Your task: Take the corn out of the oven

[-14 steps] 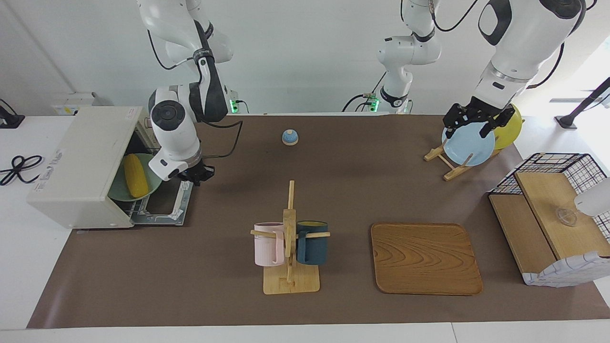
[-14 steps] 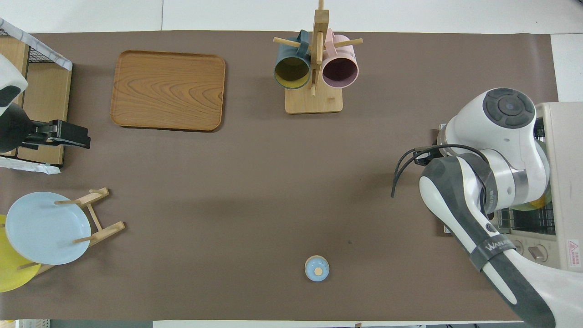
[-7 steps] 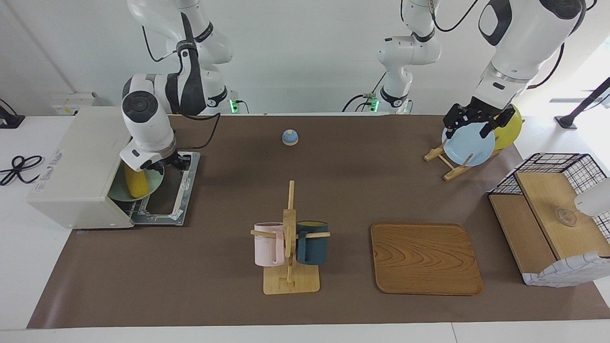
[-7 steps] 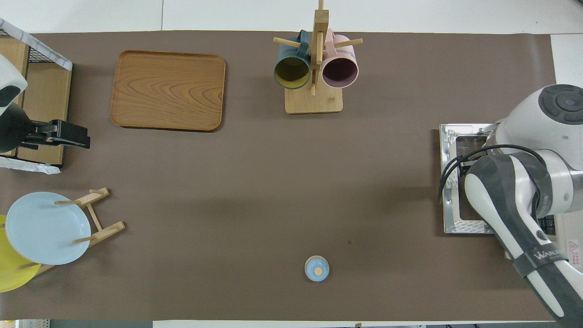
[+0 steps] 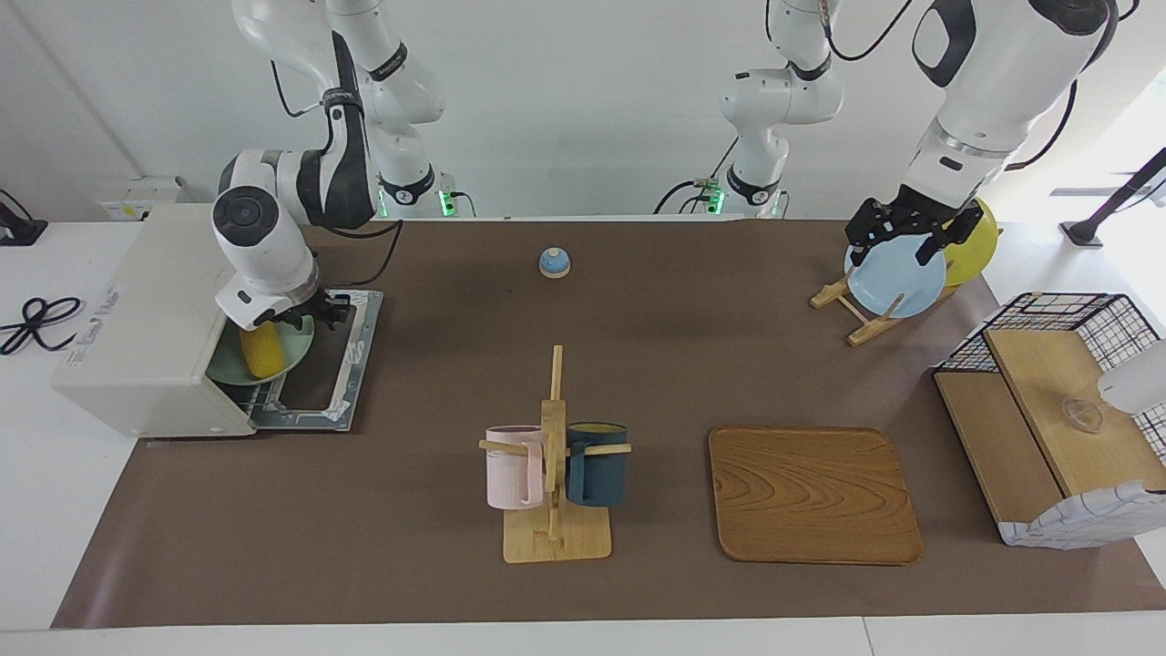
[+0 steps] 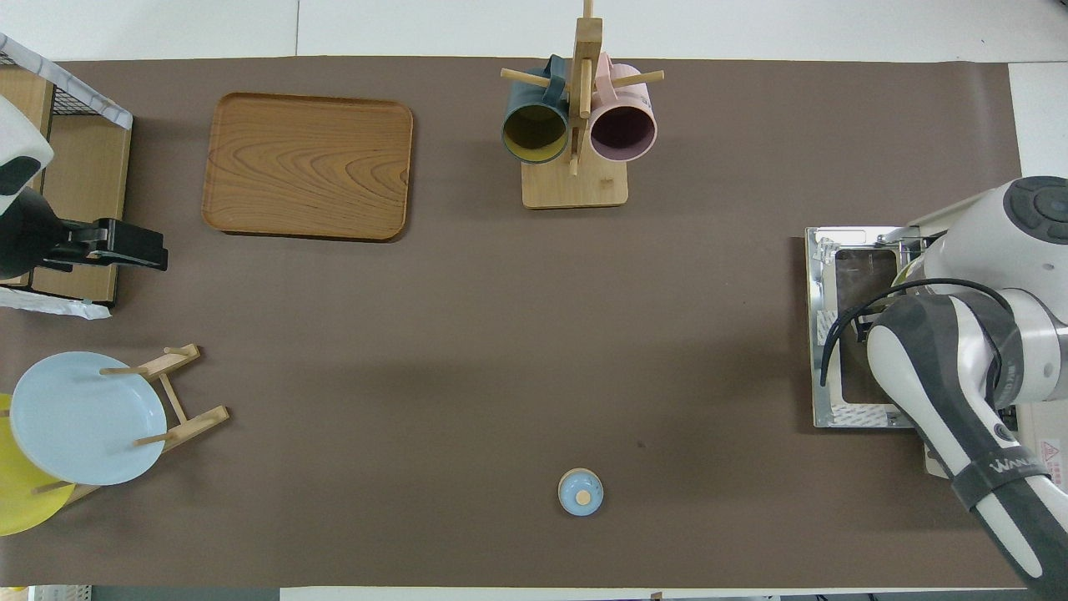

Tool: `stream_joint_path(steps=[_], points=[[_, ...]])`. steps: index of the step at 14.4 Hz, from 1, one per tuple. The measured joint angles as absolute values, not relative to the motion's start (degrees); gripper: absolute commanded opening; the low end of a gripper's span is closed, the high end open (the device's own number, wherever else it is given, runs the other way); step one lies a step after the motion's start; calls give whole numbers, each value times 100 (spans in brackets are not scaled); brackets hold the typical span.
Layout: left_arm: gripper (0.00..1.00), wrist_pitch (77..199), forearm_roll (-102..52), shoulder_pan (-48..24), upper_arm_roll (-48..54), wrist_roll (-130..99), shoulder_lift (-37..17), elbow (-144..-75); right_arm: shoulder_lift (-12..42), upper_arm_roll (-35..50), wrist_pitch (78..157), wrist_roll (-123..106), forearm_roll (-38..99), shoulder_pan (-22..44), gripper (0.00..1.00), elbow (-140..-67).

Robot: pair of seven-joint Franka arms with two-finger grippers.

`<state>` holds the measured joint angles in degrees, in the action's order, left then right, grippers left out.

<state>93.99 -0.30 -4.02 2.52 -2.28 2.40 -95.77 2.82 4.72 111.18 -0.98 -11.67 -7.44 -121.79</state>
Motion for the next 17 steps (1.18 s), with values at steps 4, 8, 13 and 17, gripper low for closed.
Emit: stream_joint_path(steps=[4, 8, 13, 17], points=[[100, 9399, -30, -404, 256, -228, 240, -9577, 210, 469, 11404, -481, -1202, -935, 49, -12387], [100, 9399, -30, -410, 273, -227, 240, -9578, 137, 465, 11591, -617, -1233, -1080, 8, -12621], [100, 9423, -30, -411, 287, -227, 240, -9582, -20, 526, 11706, -630, -1320, -947, 0, -12722], [100, 9455, -30, -413, 304, -228, 240, -9583, -30, 538, 11393, -629, -1413, -535, 0, -12455]])
